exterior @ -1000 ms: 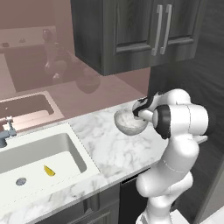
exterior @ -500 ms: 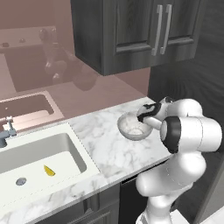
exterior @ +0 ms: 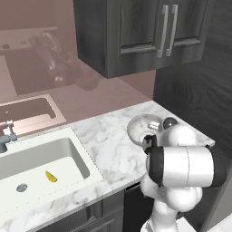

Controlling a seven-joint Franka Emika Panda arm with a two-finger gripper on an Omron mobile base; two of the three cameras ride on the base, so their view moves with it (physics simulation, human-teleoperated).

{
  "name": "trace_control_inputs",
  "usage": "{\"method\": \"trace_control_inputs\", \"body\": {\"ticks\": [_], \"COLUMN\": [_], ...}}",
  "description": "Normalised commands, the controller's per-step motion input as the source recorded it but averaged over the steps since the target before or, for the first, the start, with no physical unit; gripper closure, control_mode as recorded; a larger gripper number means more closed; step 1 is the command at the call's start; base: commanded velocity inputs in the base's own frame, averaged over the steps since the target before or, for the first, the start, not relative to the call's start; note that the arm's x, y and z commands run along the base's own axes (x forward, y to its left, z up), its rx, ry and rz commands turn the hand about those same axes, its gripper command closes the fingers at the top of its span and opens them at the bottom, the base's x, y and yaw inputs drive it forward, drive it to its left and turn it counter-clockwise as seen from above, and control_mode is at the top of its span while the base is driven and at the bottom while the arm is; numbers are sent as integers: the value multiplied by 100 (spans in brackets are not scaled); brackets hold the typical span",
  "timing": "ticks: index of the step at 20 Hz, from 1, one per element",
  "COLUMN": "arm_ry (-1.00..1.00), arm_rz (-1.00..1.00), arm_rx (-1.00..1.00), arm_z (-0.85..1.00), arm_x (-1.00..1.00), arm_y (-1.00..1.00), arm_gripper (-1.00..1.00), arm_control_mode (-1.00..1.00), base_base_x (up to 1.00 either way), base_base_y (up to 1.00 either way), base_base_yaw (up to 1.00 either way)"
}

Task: Clear the mugs and bowl far away from the sink.

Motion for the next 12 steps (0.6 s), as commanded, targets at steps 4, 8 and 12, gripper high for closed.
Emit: {"method": "trace_control_inputs", "body": {"ticks": [4, 8, 12], "arm_ry": [-6, -8, -1], "arm_rz": [-59, -48, -7], "arm_rx": [0, 4, 19], "arm_z": [7, 28, 49], "arm_x": [-28, -45, -56], "arm_y": [0, 0, 0], "arm_gripper": [100, 100, 100], "arm_control_mode": [-100, -100, -100], "base_base_x": [0, 0, 0], "base_base_y": [0, 0, 0], "base_base_yaw": [0, 0, 0]}}
